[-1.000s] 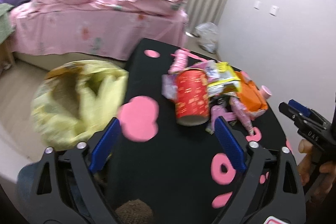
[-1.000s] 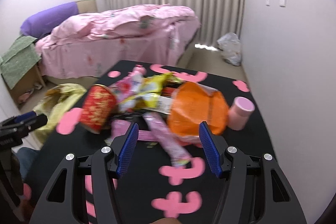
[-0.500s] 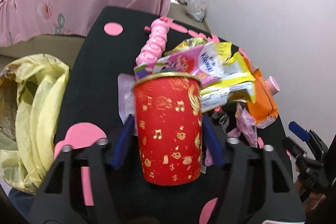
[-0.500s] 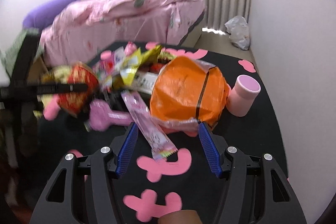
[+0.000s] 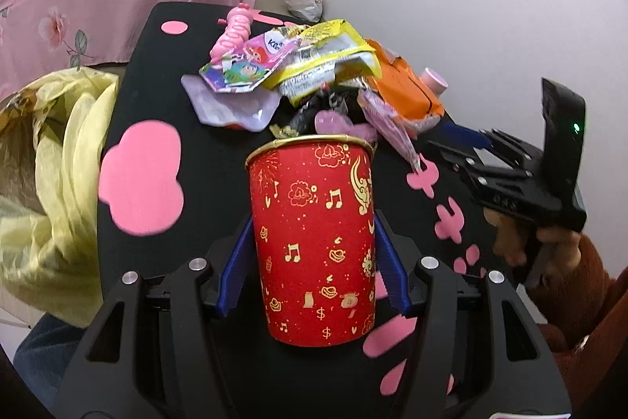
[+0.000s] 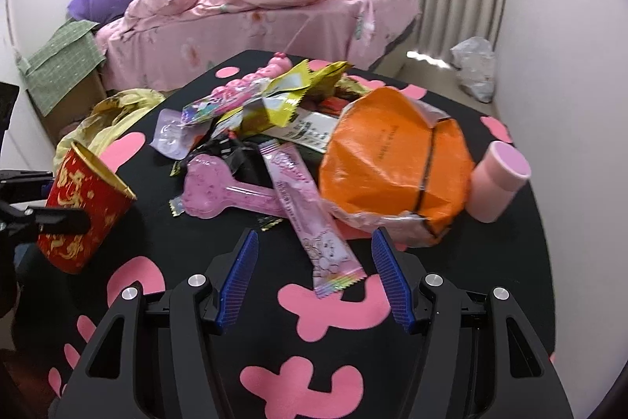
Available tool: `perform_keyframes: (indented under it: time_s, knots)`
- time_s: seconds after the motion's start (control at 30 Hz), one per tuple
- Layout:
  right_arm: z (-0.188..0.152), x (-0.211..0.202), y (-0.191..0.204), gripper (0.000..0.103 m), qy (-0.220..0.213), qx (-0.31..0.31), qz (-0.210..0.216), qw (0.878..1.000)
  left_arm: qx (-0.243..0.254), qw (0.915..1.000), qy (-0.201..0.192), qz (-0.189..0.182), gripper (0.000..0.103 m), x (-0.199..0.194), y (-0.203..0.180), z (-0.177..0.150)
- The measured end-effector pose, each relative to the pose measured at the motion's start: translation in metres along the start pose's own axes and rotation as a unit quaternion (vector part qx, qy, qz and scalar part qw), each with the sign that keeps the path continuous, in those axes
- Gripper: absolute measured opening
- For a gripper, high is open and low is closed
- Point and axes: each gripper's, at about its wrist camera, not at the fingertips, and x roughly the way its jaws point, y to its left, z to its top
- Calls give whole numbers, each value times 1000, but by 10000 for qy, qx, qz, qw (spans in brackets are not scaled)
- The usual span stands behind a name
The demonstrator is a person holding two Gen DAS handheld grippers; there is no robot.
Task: Collect trash
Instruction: 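Lift the red cup with the left gripper while the right gripper grasps the pink candy wrapper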
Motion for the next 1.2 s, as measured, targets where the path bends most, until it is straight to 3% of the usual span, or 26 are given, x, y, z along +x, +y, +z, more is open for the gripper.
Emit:
perform_keyframes:
  time_s: [0.17, 0.3, 0.4, 0.63, 0.67, 0.7, 0.73, 0.8, 1.13, 1.2]
  knots:
    - [1, 21, -4, 56, 202, -62, 43, 9998, -227, 9996, -28, 176, 56, -3, 8, -6]
    - [-1, 38, -7, 47, 634, 211, 322, 9972, -400, 9990, -47, 172, 57, -7, 16, -7]
    - [-3, 32, 2, 46, 601, 181, 630, 9960, -454, 9989, -67, 122, 58, -11, 17, -8]
    - [0, 40, -6, 45, 515, 261, 515, 9970, -572, 9983, -107, 75, 59, -13, 17, -4]
    - [0, 43, -7, 42, 542, 277, 542, 9967, -589, 9982, -108, 77, 59, -13, 17, -4]
    - [-1, 46, -8, 28, 590, 287, 595, 9961, -611, 9981, -101, 72, 59, -13, 17, -4]
    - [-2, 47, -10, 27, 647, 310, 666, 9952, -635, 9979, -89, 65, 59, -14, 17, -4]
    - [-2, 39, -10, 19, 550, 370, 814, 9945, -639, 9979, -73, 55, 59, -14, 17, -4]
    - [14, -9, 9, 19, -57, 68, 722, 9974, -886, 9955, 276, 187, 57, 0, 16, -13]
    - [18, -15, 12, 19, -164, 27, 720, 9973, -897, 9956, 178, 198, 55, -2, 16, -15]
